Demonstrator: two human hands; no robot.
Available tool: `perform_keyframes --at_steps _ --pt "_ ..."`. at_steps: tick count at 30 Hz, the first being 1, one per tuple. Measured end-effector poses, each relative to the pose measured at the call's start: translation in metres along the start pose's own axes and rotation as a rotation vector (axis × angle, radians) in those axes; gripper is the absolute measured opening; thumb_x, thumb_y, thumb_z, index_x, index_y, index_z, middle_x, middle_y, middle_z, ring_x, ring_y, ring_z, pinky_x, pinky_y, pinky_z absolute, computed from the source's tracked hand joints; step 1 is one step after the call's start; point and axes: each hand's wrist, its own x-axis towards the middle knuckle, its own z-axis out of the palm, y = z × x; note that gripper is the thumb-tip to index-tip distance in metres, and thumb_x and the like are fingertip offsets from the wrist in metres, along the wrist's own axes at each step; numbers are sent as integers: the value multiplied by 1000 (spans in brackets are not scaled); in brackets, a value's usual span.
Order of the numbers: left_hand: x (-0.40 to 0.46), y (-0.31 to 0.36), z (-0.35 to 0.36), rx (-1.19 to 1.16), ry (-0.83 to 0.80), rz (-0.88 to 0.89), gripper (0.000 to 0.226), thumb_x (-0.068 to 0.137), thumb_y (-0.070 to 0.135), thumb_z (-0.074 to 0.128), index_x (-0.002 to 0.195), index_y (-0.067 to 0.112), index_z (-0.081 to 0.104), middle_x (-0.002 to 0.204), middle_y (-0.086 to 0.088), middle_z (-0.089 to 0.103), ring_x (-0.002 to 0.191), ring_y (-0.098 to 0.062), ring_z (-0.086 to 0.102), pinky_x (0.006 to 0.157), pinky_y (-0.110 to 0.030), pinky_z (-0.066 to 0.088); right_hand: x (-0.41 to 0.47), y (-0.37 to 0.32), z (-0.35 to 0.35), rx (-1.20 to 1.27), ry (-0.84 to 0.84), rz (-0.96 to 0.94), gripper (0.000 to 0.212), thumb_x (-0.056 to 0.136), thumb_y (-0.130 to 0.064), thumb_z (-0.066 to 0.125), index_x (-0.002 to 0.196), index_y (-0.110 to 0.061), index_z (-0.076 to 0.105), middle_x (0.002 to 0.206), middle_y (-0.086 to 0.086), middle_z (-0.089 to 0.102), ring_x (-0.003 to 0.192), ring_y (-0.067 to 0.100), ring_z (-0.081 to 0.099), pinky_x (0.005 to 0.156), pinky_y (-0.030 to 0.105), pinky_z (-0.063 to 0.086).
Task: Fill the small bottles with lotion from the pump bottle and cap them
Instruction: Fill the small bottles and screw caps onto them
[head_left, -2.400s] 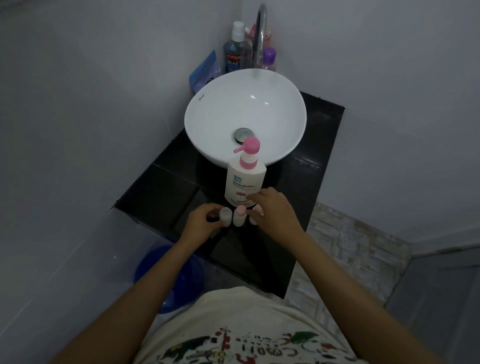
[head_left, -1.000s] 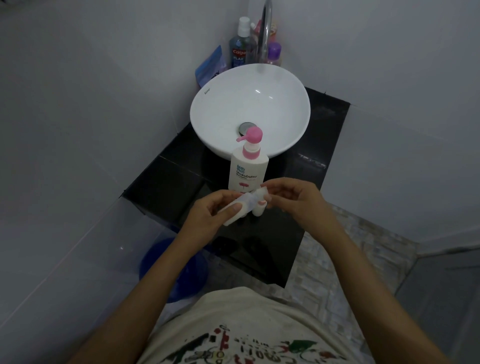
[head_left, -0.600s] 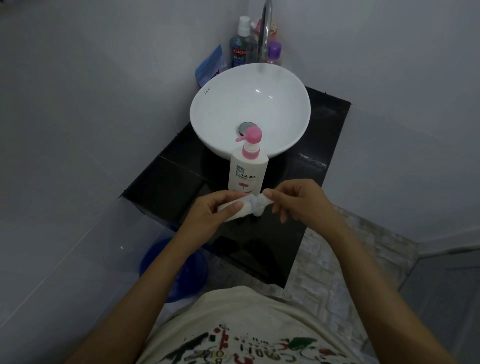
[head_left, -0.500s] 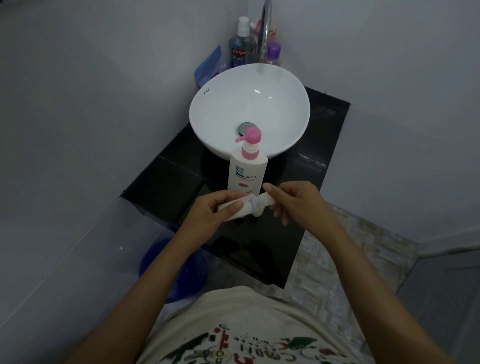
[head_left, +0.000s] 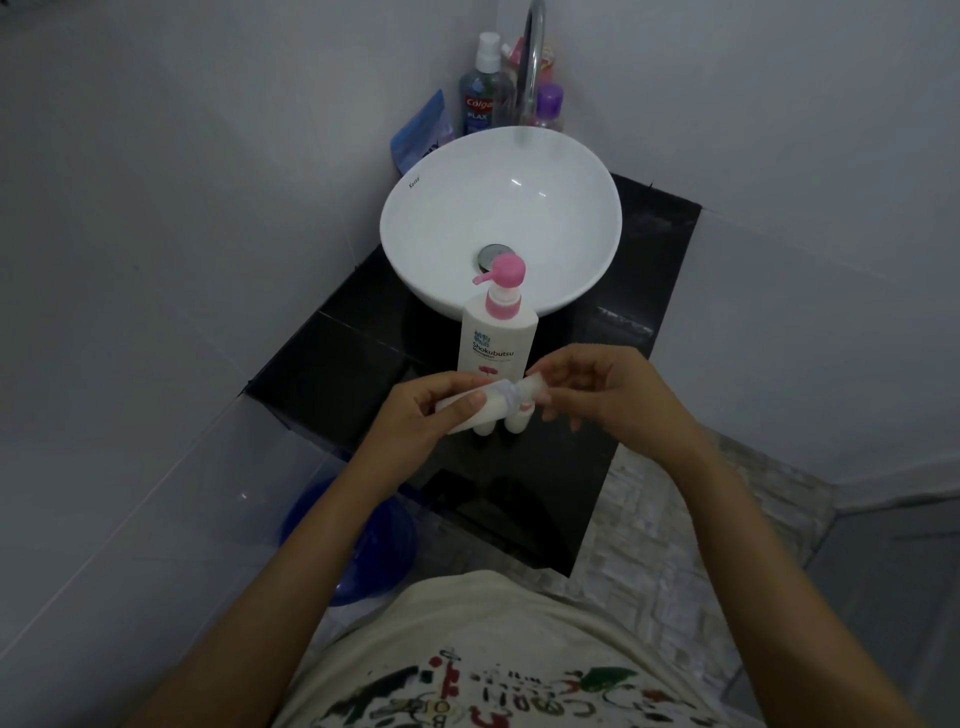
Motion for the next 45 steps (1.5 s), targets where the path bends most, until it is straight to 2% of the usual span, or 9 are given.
perform_keyframes --at_steps 4,9,18,21,26,33,38,42,45 --pt "0 2 0 1 -2 15 23 90 7 56 111 13 65 106 10 66 95 11 61 76 -7 47 5 0 8 -166 102 105 37 86 -42 59 77 -7 67 62 4 67 45 11 57 45 18 45" --pt "0 2 -1 -8 -6 16 23 90 8 57 110 15 66 107 10 66 97 9 61 78 -8 48 5 -2 14 -193 124 144 51 87 -52 49 63 -9 61 50 -1 60 40 10 51 46 14 46" --pt "0 4 -1 -29 16 25 25 90 5 56 112 11 65 105 10 66 94 10 62 77 -7 47 3 -4 10 11 73 48 19 87 -28 62 101 -14 59 83 12 70 59 16 65 48 28 51" --pt "0 5 -2 -24 16 34 25 90 5 56 113 9 65 105 9 66 94 10 62 77 -7 47 2 -2 8 3 36 52 16 86 -20 65 99 -10 63 81 14 70 59 18 66 46 27 51" --pt "-1 4 1 -22 9 20 25 89 5 57 111 15 64 106 12 64 94 13 60 76 -6 48 5 -2 14 -83 115 141 41 88 -46 54 84 -7 65 64 7 68 44 16 57 40 18 41" --pt "-1 3 0 -8 14 30 25 90 5 57 113 9 65 107 9 66 96 11 61 76 -7 48 -1 3 11 -16 39 40 18 85 -16 66 102 -15 60 91 12 67 68 24 65 50 22 50" --pt "-1 2 1 -9 2 17 24 89 8 57 111 16 65 109 11 64 97 12 60 77 -7 48 1 1 16 -111 123 126 37 88 -47 52 85 -12 64 67 6 68 46 13 56 42 13 40" --pt "0 2 0 -12 10 16 24 89 7 57 112 14 65 108 10 65 97 11 60 76 -7 48 0 2 11 -49 53 31 20 87 -26 63 105 -19 58 88 8 66 62 19 62 49 10 43" --pt "1 2 1 -8 15 21 25 90 6 57 112 12 65 106 11 65 94 12 60 75 -6 47 1 3 14 -62 69 64 17 89 -28 60 95 -12 62 80 7 68 55 16 61 45 9 42"
